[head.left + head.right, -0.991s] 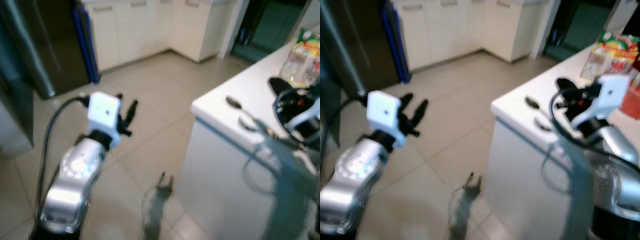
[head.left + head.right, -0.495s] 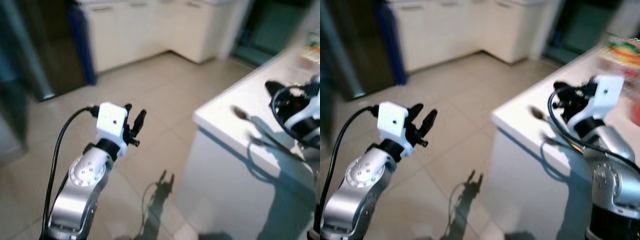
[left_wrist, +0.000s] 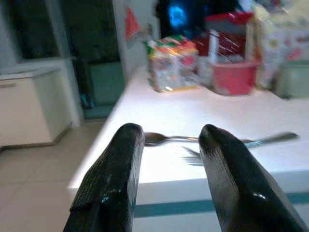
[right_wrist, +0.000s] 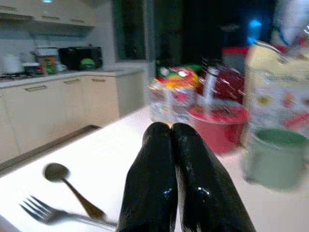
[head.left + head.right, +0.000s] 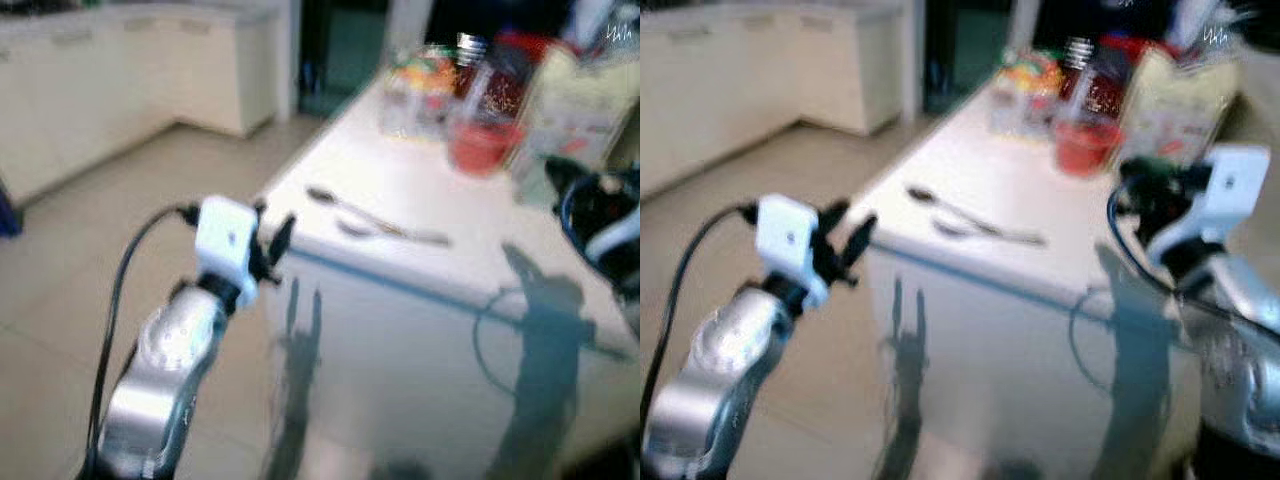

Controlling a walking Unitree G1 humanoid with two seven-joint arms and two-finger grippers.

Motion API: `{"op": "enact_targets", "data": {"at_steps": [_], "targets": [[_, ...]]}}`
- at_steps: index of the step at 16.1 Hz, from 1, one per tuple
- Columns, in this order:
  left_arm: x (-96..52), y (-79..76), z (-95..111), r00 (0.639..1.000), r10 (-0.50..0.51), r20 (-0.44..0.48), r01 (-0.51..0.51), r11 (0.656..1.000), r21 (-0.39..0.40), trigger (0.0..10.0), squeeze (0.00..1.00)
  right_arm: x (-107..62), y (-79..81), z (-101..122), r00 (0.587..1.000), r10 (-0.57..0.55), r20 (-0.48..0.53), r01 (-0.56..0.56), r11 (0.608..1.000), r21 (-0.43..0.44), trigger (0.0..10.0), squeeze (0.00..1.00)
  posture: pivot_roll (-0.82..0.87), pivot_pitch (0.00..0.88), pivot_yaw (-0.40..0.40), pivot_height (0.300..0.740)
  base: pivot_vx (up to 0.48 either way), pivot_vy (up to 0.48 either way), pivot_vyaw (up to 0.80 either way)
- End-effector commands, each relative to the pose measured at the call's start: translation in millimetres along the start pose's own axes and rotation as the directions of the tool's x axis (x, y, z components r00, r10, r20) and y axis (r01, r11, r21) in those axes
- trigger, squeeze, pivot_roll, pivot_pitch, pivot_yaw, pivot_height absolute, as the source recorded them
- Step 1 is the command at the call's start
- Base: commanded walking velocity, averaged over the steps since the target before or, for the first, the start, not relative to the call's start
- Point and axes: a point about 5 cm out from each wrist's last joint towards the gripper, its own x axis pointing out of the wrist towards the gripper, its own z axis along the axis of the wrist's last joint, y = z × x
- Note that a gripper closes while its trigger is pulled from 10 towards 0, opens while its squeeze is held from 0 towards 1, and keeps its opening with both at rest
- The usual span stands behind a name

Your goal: Setting the table

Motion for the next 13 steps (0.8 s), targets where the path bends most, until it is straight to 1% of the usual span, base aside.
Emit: {"op": "enact_targets", "data": {"at_steps": [1,2,3,5,6,9,10,13], "targets": [[0.9,7.5,1,1.0,0.029,-0.005,-0.029,1.0,0.009,10.0,0.0,4.9,9.4,-2,0.998,0.037,-0.044,-0.038,0.999,-0.018,10.0,0.0,0.04,0.0,-0.061,0.74,0.0,0.0,-0.8],[0.7,10.4,3,0.999,0.043,-0.001,-0.043,0.999,0.01,10.0,0.0,7.6,13.5,-5,0.996,0.058,-0.066,-0.059,0.998,-0.019,10.0,0.0,0.04,0.0,-0.064,0.74,0.0,0.0,-0.66],[-0.3,14.2,3,0.998,0.062,-0.003,-0.062,0.998,0.01,10.0,0.0,11.2,19.8,-7,0.991,0.103,-0.082,-0.106,0.994,-0.027,10.0,0.0,0.04,0.0,-0.069,0.74,0.0,0.0,0.0],[-1.6,19.8,3,0.995,0.101,-0.014,-0.1,0.994,0.035,10.0,0.0,15.1,28.0,-11,0.979,0.171,-0.108,-0.175,0.984,-0.027,10.0,0.0,0.06,0.0,-0.082,0.74,0.0,0.0,0.0],[-1.9,21.0,2,0.994,0.11,-0.017,-0.109,0.993,0.04,10.0,0.0,15.8,29.2,-12,0.977,0.179,-0.114,-0.183,0.983,-0.022,10.0,0.0,0.06,0.0,-0.082,0.74,0.0,0.296,0.0],[-1.1,26.8,6,0.993,0.118,-0.006,-0.118,0.991,0.058,10.0,0.0,19.4,32.2,-32,0.977,0.148,-0.157,-0.145,0.989,0.026,10.0,0.0,0.08,0.0,-0.097,0.74,0.0,0.308,0.0],[-0.3,27.3,8,0.992,0.122,-0.007,-0.122,0.991,0.062,10.0,0.0,19.1,33.6,-37,0.976,0.141,-0.163,-0.135,0.99,0.042,10.0,0.0,0.08,0.0,-0.091,0.74,0.0,0.0,0.0],[2.6,25.3,10,0.992,0.126,-0.014,-0.125,0.991,0.048,10.0,0.0,19.7,30.5,-39,0.981,0.113,-0.16,-0.105,0.993,0.058,10.0,0.0,0.08,0.0,-0.079,0.74,0.0,0.0,0.0]]}}
